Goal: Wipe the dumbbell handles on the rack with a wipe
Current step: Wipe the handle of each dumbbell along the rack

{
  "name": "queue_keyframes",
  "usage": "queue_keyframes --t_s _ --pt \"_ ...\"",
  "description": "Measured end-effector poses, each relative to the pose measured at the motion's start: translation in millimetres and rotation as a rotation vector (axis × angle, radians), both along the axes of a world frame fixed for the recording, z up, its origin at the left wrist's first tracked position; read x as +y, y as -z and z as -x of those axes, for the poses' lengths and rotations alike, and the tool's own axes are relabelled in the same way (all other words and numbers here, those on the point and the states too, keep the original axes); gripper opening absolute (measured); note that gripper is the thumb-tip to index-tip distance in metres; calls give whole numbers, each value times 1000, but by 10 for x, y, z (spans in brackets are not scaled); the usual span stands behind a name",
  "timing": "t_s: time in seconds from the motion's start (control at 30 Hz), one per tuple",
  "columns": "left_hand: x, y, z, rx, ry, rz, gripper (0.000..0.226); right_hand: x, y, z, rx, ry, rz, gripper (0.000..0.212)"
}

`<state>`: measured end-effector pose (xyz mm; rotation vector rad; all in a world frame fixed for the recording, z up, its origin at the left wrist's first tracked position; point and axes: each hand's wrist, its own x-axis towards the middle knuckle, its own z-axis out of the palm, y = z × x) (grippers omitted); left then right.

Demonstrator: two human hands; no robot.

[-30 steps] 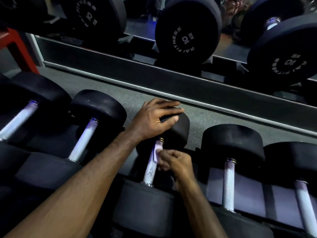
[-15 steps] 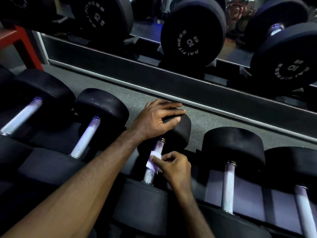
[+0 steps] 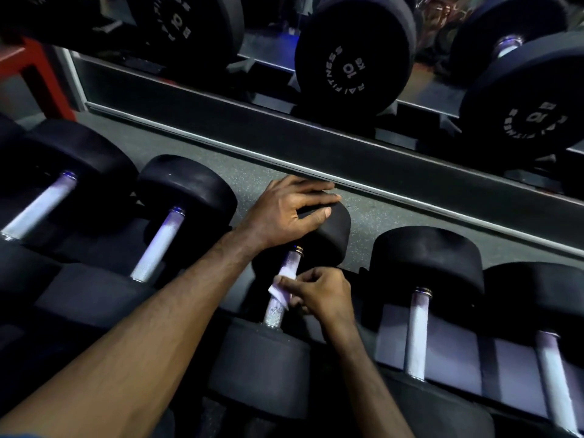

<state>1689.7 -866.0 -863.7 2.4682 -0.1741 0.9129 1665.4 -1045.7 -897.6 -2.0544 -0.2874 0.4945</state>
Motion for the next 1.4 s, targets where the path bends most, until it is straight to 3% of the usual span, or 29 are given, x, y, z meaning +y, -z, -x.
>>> queue_keyframes --t_s 0.17,0.23,0.3,0.47,0.6,0.73,0.8,0.9,1.0,1.13,1.27,1.4 --pt "12 10 -3 -16 -13 -9 40 -111 192 174 56 -33 25 44" --pt "8 0 6 -13 -9 2 39 -96 221 167 -80 49 -6 39" --pt "6 13 0 -17 -10 1 39 -53 146 146 -363 56 10 33" --pt "10 21 -17 -10 -11 3 39 -129 69 70 -902 -482 -2 24" --pt "13 18 -24 -14 -15 6 39 -192 -26 -113 -1292 -956 178 37" --pt "17 24 -10 -1 -11 1 39 -284 -9 -293 -1490 -1231 302 47" --pt "9 19 -18 -6 -12 -2 38 -350 -16 -479 -1589 -1240 393 50" --pt "7 10 -19 -19 -15 5 37 -367 -41 -573 -1578 -1196 437 52" --pt "4 11 -18 -14 -15 -1 37 -333 56 -502 -1569 -1341 436 54" --pt "3 2 -15 -14 -21 -6 39 -236 42 -558 -1582 -1238 412 55" --pt "-1 5 -14 -12 -18 -9 39 -178 140 -484 -1649 -1424 409 52" --pt "2 -5 -15 -9 -22 -11 39 -80 49 -578 -1666 -1209 397 49"
